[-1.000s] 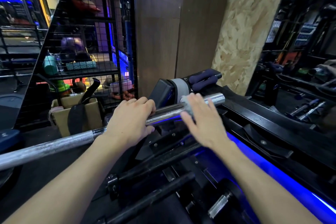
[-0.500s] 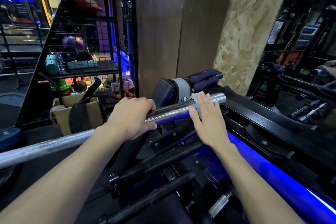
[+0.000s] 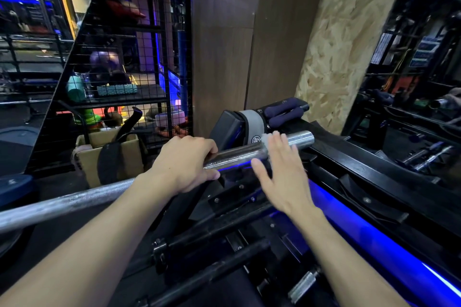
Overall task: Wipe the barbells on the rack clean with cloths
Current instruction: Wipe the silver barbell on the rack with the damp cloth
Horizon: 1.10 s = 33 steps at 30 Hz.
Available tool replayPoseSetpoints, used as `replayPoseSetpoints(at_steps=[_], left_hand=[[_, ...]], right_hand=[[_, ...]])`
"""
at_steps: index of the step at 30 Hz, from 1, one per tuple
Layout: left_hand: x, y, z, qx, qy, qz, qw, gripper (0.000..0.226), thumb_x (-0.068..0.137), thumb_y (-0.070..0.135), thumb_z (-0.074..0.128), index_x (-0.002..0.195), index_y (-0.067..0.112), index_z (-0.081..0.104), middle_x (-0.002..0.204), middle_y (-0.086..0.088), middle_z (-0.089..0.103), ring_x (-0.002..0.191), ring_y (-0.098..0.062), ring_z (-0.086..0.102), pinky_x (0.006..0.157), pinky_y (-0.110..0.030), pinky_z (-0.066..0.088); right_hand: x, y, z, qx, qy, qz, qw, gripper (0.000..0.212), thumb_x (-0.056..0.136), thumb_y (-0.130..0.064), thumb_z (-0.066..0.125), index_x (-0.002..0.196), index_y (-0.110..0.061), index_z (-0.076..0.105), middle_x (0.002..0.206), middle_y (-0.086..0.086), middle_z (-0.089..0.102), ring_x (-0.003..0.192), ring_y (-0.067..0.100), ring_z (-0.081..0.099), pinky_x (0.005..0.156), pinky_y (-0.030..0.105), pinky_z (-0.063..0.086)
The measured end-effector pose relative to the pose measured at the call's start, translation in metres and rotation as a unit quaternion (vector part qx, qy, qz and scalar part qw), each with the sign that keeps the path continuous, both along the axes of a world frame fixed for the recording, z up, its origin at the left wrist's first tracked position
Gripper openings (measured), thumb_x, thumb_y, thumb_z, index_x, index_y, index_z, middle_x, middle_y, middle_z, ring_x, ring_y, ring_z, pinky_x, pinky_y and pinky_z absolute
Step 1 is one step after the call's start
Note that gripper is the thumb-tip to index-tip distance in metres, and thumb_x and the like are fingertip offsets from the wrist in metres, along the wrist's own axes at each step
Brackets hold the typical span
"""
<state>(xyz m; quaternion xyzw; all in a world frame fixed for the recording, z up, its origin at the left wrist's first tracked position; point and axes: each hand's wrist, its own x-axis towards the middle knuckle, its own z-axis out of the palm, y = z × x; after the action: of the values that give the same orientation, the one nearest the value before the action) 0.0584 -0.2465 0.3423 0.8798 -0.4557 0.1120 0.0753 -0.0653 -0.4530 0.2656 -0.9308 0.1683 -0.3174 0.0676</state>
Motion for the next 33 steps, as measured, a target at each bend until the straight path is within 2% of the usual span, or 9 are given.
replayPoseSetpoints(at_steps=[5, 8, 14, 17, 20, 22, 27, 31, 33], left_hand=[[0.002, 0.000, 0.001, 0.024, -0.003, -0.002, 1.000, 0.046, 0.086, 0.060, 0.067, 0.121, 0.032, 0.058, 0.116, 0.006, 0.068, 0.110, -0.024, 0.063, 0.086, -0.035, 0.041], [0.005, 0.000, 0.003, 0.037, 0.013, -0.007, 0.999, 0.048, 0.089, 0.060, 0.064, 0.128, 0.032, 0.058, 0.121, 0.006, 0.068, 0.114, -0.025, 0.061, 0.091, -0.035, 0.043], [0.013, -0.004, 0.003, 0.057, 0.049, -0.006, 0.997, 0.052, 0.090, 0.062, 0.062, 0.135, 0.036, 0.056, 0.125, 0.001, 0.067, 0.115, -0.029, 0.061, 0.095, -0.039, 0.049], [0.013, -0.005, 0.002, 0.064, 0.047, -0.010, 0.997, 0.050, 0.092, 0.060, 0.061, 0.135, 0.035, 0.056, 0.126, 0.001, 0.067, 0.117, -0.029, 0.060, 0.096, -0.038, 0.047], [0.016, -0.003, 0.001, 0.061, 0.051, -0.017, 0.997, 0.047, 0.092, 0.060, 0.061, 0.132, 0.036, 0.057, 0.124, 0.002, 0.068, 0.115, -0.027, 0.062, 0.095, -0.038, 0.049], [0.018, -0.002, 0.000, 0.058, 0.058, -0.019, 0.996, 0.047, 0.091, 0.061, 0.061, 0.131, 0.037, 0.058, 0.122, 0.003, 0.069, 0.114, -0.027, 0.063, 0.094, -0.038, 0.050], [0.021, -0.002, -0.003, 0.056, 0.062, -0.021, 0.996, 0.047, 0.091, 0.062, 0.060, 0.131, 0.039, 0.057, 0.121, 0.002, 0.069, 0.113, -0.027, 0.062, 0.091, -0.036, 0.048], [0.021, -0.004, -0.003, 0.059, 0.061, -0.023, 0.996, 0.048, 0.092, 0.063, 0.059, 0.132, 0.039, 0.056, 0.122, 0.002, 0.069, 0.113, -0.028, 0.063, 0.093, -0.038, 0.050], [0.022, -0.002, -0.003, 0.059, 0.059, -0.026, 0.996, 0.047, 0.092, 0.062, 0.058, 0.133, 0.039, 0.056, 0.122, 0.003, 0.070, 0.114, -0.028, 0.063, 0.094, -0.039, 0.050]], right_hand=[[0.007, 0.067, -0.008, -0.099, -0.013, 0.149, 0.984, 0.071, 0.101, -0.046, 0.044, 0.159, -0.007, 0.030, 0.167, 0.008, 0.025, 0.157, 0.018, 0.012, 0.128, 0.040, 0.013], [0.009, 0.040, -0.006, -0.107, 0.014, 0.118, 0.987, 0.067, 0.102, -0.044, 0.034, 0.160, -0.011, 0.028, 0.167, 0.004, 0.026, 0.156, 0.017, 0.018, 0.126, 0.044, 0.018], [0.007, -0.031, 0.000, 0.029, 0.002, -0.033, 0.999, 0.081, 0.097, -0.063, 0.016, 0.161, -0.014, 0.025, 0.169, 0.007, 0.021, 0.157, 0.019, 0.010, 0.128, 0.039, 0.006], [0.009, 0.009, -0.001, 0.011, -0.009, 0.020, 1.000, 0.084, 0.098, -0.067, 0.025, 0.161, -0.012, 0.023, 0.170, 0.006, 0.014, 0.158, 0.017, 0.003, 0.128, 0.038, 0.008], [0.002, 0.038, -0.011, -0.069, 0.018, 0.108, 0.992, 0.082, 0.100, -0.061, 0.035, 0.162, -0.012, 0.017, 0.170, 0.002, 0.010, 0.158, 0.014, 0.001, 0.128, 0.036, 0.006], [0.001, 0.017, -0.010, -0.102, 0.031, 0.082, 0.991, 0.081, 0.100, -0.063, 0.030, 0.163, -0.014, 0.018, 0.170, 0.001, 0.016, 0.157, 0.015, 0.006, 0.128, 0.040, 0.008], [-0.003, -0.037, 0.001, -0.013, 0.001, -0.057, 0.998, 0.085, 0.097, -0.066, 0.023, 0.158, -0.007, 0.032, 0.164, 0.012, 0.031, 0.154, 0.026, 0.023, 0.126, 0.038, 0.012], [0.000, 0.014, -0.001, -0.037, -0.005, 0.045, 0.998, 0.081, 0.097, -0.063, 0.036, 0.157, -0.008, 0.032, 0.165, 0.009, 0.028, 0.153, 0.025, 0.023, 0.123, 0.027, 0.007], [-0.004, 0.025, -0.004, -0.074, 0.023, 0.080, 0.994, 0.083, 0.096, -0.063, 0.039, 0.160, -0.011, 0.025, 0.168, 0.003, 0.021, 0.156, 0.019, 0.014, 0.127, 0.034, 0.009]])
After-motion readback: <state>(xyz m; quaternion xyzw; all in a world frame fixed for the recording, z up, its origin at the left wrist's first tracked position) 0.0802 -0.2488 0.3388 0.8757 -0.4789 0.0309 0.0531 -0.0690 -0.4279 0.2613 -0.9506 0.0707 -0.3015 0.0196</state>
